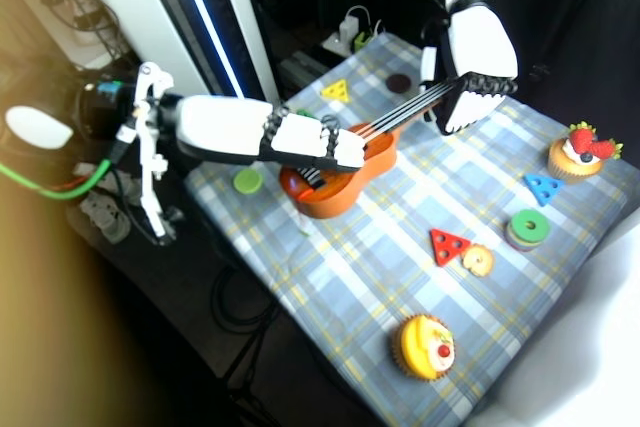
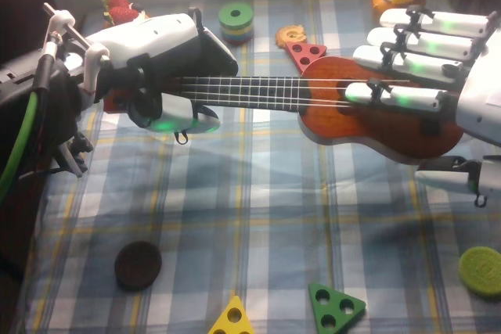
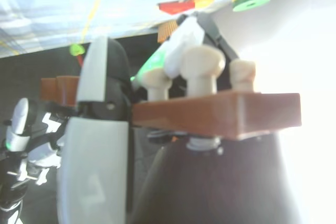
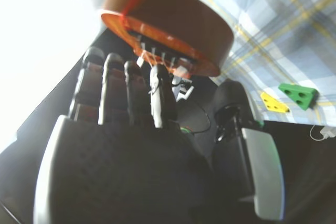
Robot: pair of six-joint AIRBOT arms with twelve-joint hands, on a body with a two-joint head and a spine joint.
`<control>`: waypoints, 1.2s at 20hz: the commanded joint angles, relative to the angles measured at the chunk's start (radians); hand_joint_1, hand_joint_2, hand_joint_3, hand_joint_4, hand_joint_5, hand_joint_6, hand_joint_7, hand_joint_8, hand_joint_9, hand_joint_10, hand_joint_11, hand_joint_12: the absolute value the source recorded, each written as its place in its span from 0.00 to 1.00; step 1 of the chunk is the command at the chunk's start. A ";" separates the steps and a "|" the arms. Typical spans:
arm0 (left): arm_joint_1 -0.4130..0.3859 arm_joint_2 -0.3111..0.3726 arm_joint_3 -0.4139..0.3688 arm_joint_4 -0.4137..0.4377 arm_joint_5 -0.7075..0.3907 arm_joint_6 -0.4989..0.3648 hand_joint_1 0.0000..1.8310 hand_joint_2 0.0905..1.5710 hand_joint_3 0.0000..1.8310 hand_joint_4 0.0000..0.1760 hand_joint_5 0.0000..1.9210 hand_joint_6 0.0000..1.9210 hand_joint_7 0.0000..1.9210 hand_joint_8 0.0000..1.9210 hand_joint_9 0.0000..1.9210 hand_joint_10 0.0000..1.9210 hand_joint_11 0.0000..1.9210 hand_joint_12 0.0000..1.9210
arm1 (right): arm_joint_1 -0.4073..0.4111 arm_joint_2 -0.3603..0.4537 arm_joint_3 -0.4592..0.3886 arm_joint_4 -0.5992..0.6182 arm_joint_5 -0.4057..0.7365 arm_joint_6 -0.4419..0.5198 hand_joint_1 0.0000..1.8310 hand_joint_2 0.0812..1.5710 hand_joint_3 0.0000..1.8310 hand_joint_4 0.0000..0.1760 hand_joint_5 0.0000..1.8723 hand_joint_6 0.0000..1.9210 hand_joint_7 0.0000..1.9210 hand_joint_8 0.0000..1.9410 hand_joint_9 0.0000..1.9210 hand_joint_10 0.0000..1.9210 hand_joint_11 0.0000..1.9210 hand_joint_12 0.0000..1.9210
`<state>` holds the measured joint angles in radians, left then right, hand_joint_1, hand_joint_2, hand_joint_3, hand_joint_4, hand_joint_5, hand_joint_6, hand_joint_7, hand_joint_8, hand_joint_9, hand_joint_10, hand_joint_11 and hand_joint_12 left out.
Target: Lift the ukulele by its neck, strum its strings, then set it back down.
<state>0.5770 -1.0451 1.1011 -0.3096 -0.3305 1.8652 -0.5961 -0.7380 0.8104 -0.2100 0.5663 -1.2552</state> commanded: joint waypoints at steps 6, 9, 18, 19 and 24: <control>0.001 -0.002 0.009 -0.018 -0.131 -0.033 0.73 0.75 0.00 0.00 0.49 1.00 0.60 1.00 0.69 1.00 0.75 1.00 | 0.014 0.059 -0.018 -0.069 0.154 0.125 0.09 0.85 0.00 0.00 0.34 0.21 0.07 0.00 0.00 0.00 0.00 0.00; 0.006 -0.004 0.011 -0.023 -0.131 -0.033 0.74 0.75 0.00 0.00 0.47 1.00 0.57 1.00 0.68 1.00 0.73 1.00 | 0.014 0.074 -0.023 -0.069 0.185 0.125 0.08 0.86 0.00 0.17 0.23 0.51 0.08 0.00 0.00 0.00 0.00 0.00; 0.045 -0.038 0.035 -0.068 -0.116 -0.034 0.72 0.73 0.00 0.00 0.41 1.00 0.49 1.00 0.61 1.00 0.67 1.00 | 0.014 0.114 -0.026 0.069 0.280 0.041 0.18 0.85 0.00 0.18 0.01 0.01 0.00 0.00 0.00 0.00 0.00 0.00; 0.049 -0.042 0.036 -0.071 -0.113 -0.034 0.72 0.73 0.00 0.00 0.41 1.00 0.48 1.00 0.60 1.00 0.64 1.00 | 0.014 0.120 -0.028 0.090 0.291 0.025 0.15 0.84 0.00 0.32 0.01 0.01 0.00 0.00 0.00 0.00 0.00 0.00; 0.068 -0.053 0.038 -0.078 -0.091 -0.033 0.73 0.71 0.00 0.00 0.41 1.00 0.46 1.00 0.57 1.00 0.63 1.00 | 0.014 0.139 -0.039 0.145 0.327 -0.018 0.24 0.85 0.00 0.00 0.05 0.01 0.00 0.00 0.00 0.00 0.00 0.00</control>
<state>0.6529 -1.0954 1.1381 -0.3859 -0.3290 1.8408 -0.5957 -0.6064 0.7727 -0.0868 0.7628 -1.2644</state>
